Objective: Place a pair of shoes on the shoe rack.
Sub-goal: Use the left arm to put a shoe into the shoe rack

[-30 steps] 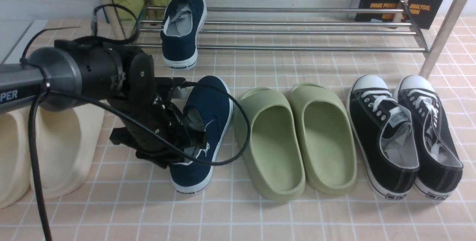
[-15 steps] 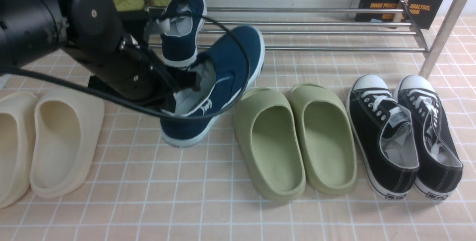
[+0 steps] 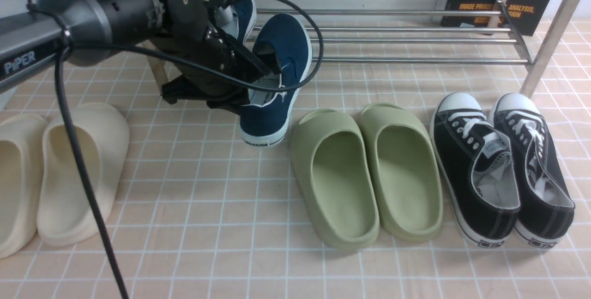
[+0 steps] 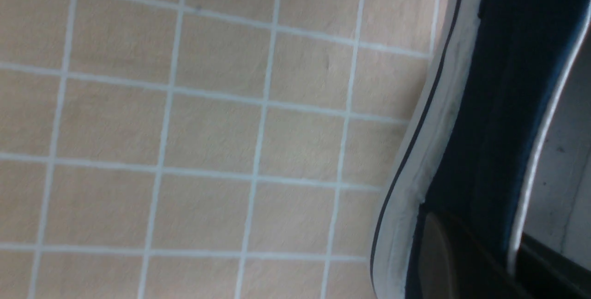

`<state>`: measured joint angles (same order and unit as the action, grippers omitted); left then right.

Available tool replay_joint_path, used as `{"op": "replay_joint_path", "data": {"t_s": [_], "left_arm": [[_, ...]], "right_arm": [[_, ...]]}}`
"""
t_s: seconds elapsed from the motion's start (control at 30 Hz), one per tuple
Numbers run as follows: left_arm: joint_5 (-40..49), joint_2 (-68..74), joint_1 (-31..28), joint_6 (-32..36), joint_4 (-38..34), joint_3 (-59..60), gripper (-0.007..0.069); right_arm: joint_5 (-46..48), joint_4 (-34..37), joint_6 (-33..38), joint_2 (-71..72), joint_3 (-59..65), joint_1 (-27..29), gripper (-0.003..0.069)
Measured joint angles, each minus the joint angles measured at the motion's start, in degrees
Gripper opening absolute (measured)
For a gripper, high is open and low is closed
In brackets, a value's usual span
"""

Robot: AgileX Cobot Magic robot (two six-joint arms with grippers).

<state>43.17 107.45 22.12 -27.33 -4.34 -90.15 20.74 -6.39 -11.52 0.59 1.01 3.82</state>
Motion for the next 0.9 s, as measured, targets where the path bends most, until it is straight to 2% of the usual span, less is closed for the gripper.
{"op": "replay_joint_path", "data": {"t_s": [0.37,0.9], "left_arm": [[-6.8,5.2,-1.2,-5.7,0.0,-7.1,0.0034],[-19.8,9.4,-1.6,-7.4,0.5,-7.4,0.0083]], "right_arm": [[0.0,0.0,0.0,0.0,0.0,0.0,0.0238],[0.0,0.0,0.0,0.0,0.0,0.0,0.0238]]}}
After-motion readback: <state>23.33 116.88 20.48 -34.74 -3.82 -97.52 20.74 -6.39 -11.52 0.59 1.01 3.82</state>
